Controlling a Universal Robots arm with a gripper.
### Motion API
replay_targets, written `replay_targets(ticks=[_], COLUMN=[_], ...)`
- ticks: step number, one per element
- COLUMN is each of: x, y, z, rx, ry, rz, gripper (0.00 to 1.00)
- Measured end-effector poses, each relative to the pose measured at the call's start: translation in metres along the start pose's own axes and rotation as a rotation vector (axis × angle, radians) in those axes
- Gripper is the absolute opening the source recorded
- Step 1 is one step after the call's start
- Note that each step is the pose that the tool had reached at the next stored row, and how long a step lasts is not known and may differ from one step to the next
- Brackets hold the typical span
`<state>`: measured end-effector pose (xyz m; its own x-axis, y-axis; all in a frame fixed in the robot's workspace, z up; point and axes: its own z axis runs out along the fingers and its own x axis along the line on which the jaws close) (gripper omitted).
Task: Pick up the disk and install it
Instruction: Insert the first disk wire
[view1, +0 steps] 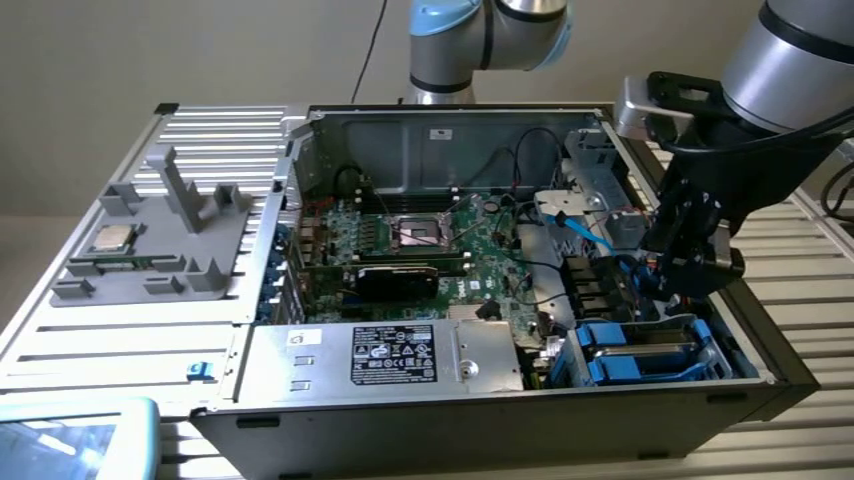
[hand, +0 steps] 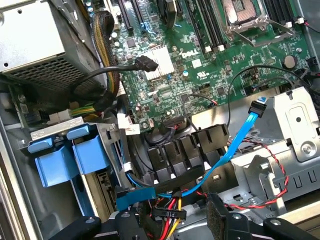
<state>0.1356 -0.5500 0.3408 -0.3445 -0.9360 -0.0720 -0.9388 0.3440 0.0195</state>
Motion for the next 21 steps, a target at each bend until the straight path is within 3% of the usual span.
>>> replay_targets(ticks=[21], x=[0.0076], y=[0.0032], z=[-0.0004], rx=[0.007], ry=[-0.0037], rz=[0.054], gripper=[0.6])
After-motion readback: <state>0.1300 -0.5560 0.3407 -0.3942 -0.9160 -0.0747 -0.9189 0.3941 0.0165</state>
